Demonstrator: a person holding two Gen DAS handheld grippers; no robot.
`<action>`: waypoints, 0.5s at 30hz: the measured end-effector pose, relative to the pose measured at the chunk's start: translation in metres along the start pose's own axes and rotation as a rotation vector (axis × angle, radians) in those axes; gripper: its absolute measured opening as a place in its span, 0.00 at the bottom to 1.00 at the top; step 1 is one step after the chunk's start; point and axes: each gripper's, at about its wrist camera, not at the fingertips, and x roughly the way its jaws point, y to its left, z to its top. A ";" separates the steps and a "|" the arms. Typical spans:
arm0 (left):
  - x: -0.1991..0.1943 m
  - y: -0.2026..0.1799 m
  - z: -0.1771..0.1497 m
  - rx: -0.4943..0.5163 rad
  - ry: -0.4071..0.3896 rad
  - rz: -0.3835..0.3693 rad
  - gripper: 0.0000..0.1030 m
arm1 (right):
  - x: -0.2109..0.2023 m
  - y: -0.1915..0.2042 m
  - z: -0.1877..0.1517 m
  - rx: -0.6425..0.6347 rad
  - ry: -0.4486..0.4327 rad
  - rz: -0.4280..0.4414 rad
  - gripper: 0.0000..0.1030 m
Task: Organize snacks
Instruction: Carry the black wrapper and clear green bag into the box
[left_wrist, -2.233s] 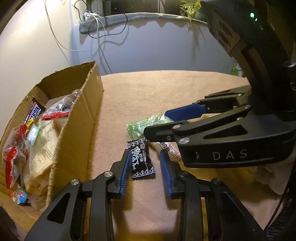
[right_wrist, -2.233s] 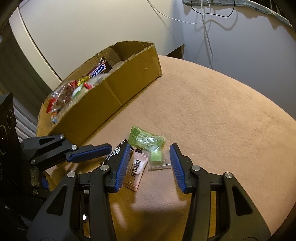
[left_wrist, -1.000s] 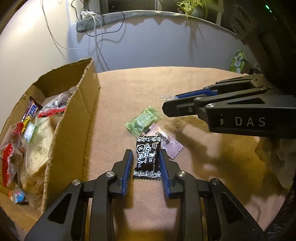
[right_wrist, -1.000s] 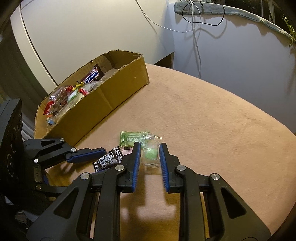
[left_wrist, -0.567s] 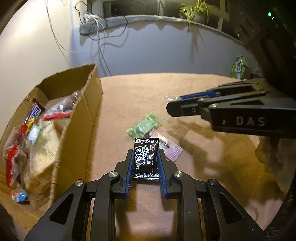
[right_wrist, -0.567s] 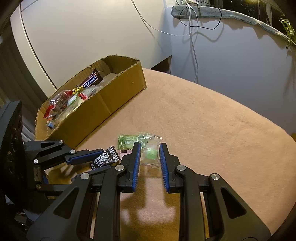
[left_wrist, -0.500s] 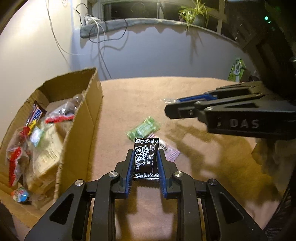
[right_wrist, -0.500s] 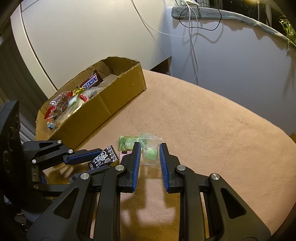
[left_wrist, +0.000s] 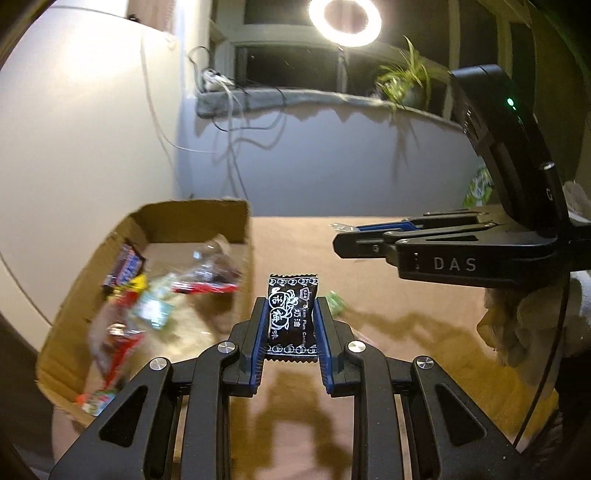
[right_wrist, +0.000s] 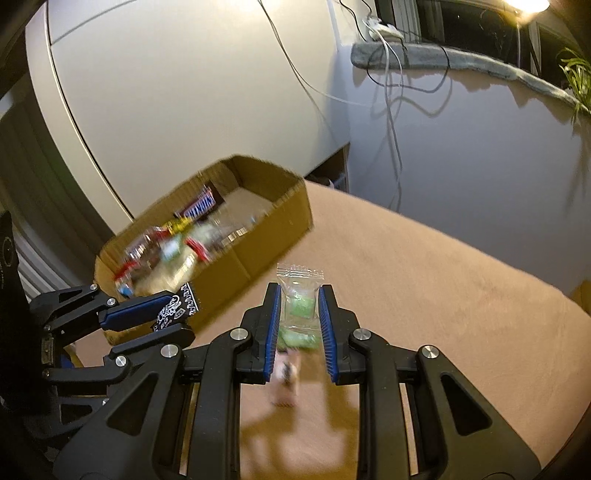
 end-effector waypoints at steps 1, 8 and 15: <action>-0.004 0.005 0.001 -0.010 -0.012 0.007 0.22 | 0.000 0.004 0.003 -0.002 -0.006 0.005 0.21; -0.016 0.040 0.002 -0.069 -0.054 0.046 0.22 | 0.013 0.033 0.023 -0.013 -0.028 0.039 0.21; -0.024 0.070 -0.001 -0.118 -0.073 0.081 0.22 | 0.030 0.055 0.030 -0.025 -0.024 0.065 0.21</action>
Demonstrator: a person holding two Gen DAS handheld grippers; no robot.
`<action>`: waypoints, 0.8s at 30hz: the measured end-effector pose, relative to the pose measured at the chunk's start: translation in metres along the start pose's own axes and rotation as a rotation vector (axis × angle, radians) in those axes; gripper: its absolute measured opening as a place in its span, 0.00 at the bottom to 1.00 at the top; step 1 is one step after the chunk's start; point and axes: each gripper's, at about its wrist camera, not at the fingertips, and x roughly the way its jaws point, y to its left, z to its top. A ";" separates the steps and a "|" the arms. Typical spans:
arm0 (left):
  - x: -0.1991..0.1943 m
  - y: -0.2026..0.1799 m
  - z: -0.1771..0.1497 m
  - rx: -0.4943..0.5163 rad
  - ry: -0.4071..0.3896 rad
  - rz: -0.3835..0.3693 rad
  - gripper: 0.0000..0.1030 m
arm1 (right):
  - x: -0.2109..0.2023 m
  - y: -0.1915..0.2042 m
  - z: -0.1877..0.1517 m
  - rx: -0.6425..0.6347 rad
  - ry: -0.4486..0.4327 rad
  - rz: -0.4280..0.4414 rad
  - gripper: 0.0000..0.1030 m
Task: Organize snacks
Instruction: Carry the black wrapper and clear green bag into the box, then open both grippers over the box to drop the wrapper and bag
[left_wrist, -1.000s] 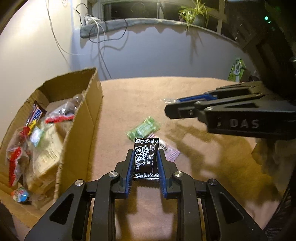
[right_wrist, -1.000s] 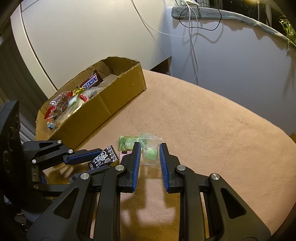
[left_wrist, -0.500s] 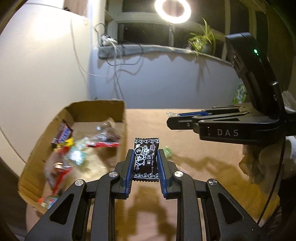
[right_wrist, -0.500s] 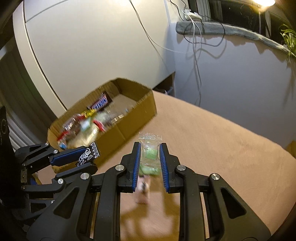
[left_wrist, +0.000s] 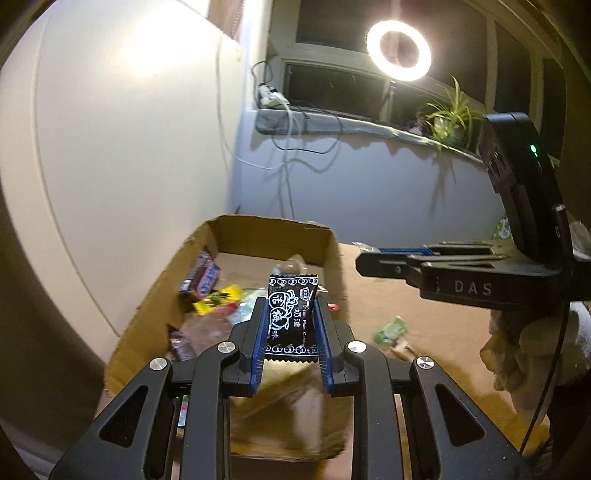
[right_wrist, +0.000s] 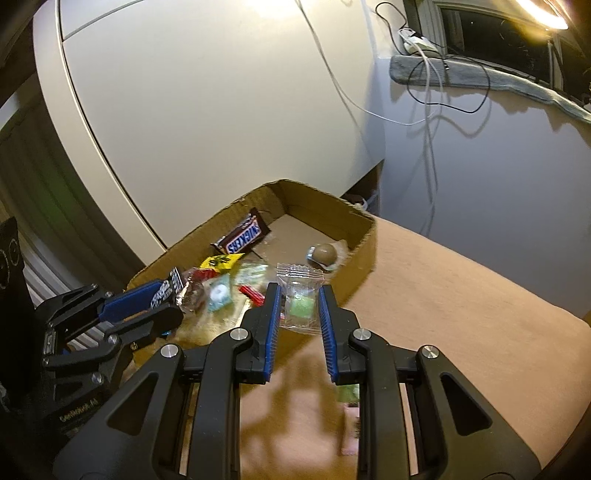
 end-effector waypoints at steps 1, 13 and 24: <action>-0.001 0.005 0.000 -0.007 -0.003 0.006 0.22 | 0.002 0.002 0.000 -0.002 0.001 0.003 0.21; -0.008 0.038 -0.002 -0.062 -0.023 0.054 0.22 | 0.022 0.030 0.002 -0.033 0.023 0.044 0.21; -0.009 0.051 -0.005 -0.080 -0.018 0.072 0.22 | 0.038 0.048 -0.002 -0.061 0.049 0.061 0.21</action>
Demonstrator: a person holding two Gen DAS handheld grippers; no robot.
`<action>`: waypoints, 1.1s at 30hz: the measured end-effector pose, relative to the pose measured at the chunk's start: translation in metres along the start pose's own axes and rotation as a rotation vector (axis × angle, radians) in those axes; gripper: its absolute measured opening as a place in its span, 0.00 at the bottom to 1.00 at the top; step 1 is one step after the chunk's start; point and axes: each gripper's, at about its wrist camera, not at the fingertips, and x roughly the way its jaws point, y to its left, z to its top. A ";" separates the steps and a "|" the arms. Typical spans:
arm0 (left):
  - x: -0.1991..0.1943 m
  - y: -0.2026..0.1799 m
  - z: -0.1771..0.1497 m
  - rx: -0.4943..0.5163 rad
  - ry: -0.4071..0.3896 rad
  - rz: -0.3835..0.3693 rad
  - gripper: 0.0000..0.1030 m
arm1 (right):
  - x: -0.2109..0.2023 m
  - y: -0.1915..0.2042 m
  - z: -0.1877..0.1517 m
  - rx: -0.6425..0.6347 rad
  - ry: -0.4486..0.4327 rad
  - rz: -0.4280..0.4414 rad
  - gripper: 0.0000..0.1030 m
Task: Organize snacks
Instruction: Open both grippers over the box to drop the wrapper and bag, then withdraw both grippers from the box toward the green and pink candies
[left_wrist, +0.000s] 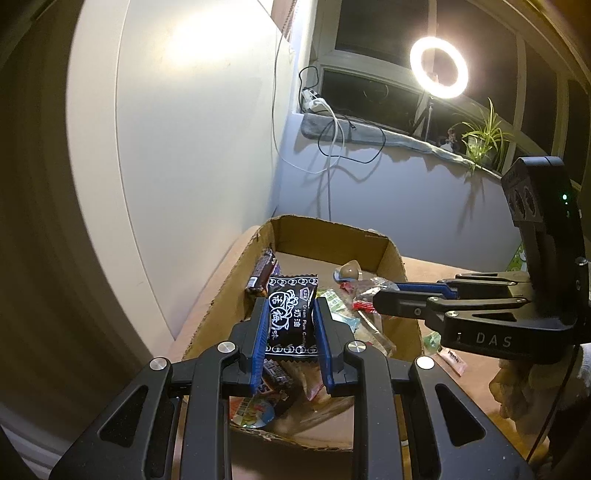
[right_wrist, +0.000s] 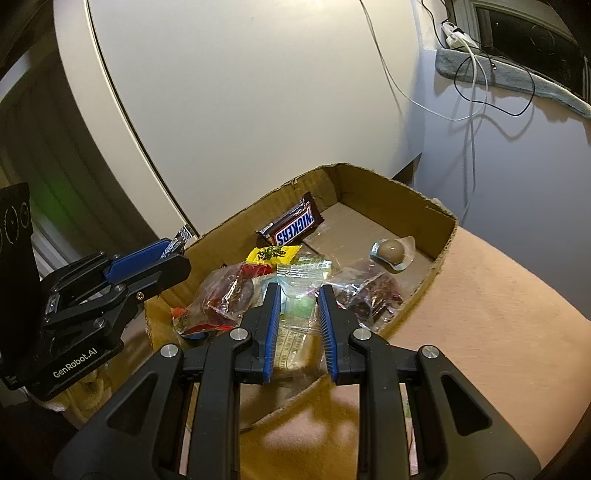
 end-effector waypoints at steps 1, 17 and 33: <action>0.000 0.000 0.000 0.000 0.002 0.001 0.22 | 0.001 0.001 0.000 -0.001 0.002 0.000 0.21; 0.002 0.004 0.001 -0.017 0.002 0.010 0.30 | -0.001 0.003 -0.001 -0.007 -0.027 -0.022 0.67; 0.000 -0.011 0.002 0.000 0.001 -0.022 0.30 | -0.040 -0.046 -0.018 0.176 -0.138 0.055 0.79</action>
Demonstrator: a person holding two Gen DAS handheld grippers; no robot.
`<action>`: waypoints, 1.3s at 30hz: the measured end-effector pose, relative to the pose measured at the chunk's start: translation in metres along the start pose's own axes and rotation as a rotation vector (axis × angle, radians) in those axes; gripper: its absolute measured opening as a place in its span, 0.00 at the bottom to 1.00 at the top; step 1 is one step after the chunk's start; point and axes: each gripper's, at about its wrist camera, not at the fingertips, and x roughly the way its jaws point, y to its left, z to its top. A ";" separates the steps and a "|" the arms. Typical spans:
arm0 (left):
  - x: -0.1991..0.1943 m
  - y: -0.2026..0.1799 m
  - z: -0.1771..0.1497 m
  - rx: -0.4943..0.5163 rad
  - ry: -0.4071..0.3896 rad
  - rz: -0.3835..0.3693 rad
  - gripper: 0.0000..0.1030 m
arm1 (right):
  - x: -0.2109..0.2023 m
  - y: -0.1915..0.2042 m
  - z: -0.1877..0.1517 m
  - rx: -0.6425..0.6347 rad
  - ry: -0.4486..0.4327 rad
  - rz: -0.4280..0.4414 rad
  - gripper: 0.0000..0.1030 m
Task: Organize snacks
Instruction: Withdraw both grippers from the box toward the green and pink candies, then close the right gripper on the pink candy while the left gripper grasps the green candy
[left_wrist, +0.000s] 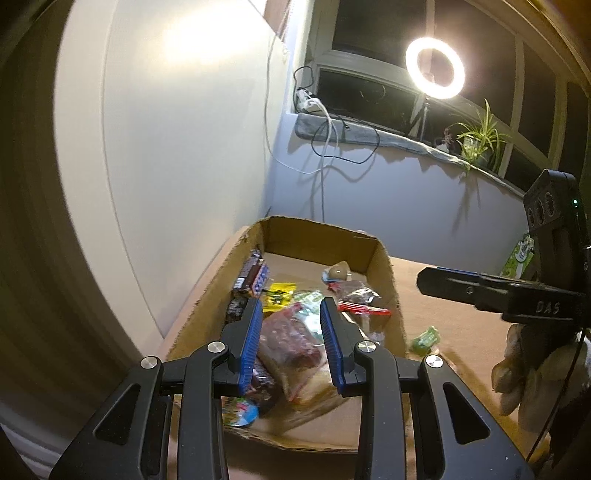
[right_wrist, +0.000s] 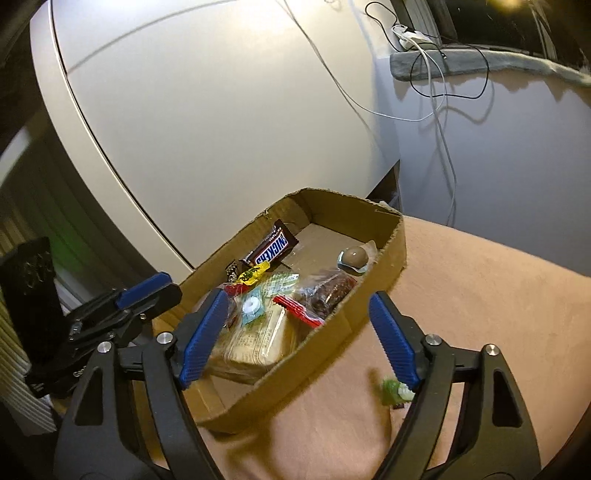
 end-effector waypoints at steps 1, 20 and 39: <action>0.000 -0.003 0.000 0.003 0.000 -0.004 0.30 | -0.004 -0.002 -0.001 -0.002 -0.001 0.012 0.79; 0.007 -0.072 -0.002 0.109 0.029 -0.092 0.30 | -0.026 -0.038 -0.046 -0.119 0.146 -0.214 0.74; 0.031 -0.114 -0.005 0.158 0.105 -0.169 0.30 | 0.012 -0.031 -0.074 -0.244 0.282 -0.274 0.41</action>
